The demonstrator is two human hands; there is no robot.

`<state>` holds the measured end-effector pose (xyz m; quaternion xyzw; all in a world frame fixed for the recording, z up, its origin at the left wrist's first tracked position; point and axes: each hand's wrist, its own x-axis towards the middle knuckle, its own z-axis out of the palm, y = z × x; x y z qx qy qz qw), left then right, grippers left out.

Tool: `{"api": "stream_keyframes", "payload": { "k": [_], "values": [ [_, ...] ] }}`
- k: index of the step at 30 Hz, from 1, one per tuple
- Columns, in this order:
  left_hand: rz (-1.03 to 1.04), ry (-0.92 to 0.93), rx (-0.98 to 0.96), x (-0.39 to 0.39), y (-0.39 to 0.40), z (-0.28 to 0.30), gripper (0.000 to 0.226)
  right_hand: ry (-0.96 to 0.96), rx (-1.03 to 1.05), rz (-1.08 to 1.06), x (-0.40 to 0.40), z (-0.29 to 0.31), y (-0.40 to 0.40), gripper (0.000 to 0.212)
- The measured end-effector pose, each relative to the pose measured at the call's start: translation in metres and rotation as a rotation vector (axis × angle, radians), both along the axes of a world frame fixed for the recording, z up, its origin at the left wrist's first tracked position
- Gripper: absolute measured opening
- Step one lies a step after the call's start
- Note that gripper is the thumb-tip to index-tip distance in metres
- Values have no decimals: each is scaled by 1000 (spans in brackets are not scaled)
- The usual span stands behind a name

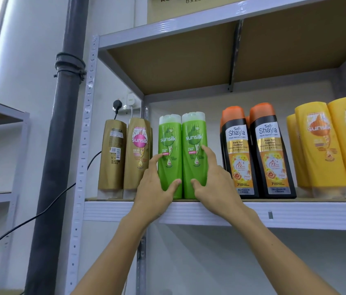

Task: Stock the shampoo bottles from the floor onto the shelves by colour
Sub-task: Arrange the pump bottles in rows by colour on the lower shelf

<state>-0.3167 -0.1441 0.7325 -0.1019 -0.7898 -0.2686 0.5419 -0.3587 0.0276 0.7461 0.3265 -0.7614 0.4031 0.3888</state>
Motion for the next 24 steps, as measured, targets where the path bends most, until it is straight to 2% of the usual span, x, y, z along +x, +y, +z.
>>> {"api": "stream_keyframes", "payload": {
  "k": [6,24],
  "values": [
    [58,29,-55,-1,-1,-5,81,-30,54,-32,0,-2,3,97],
    [89,52,-62,-2,-6,-6,78,-68,51,52,5,0,10,104]
  ]
}}
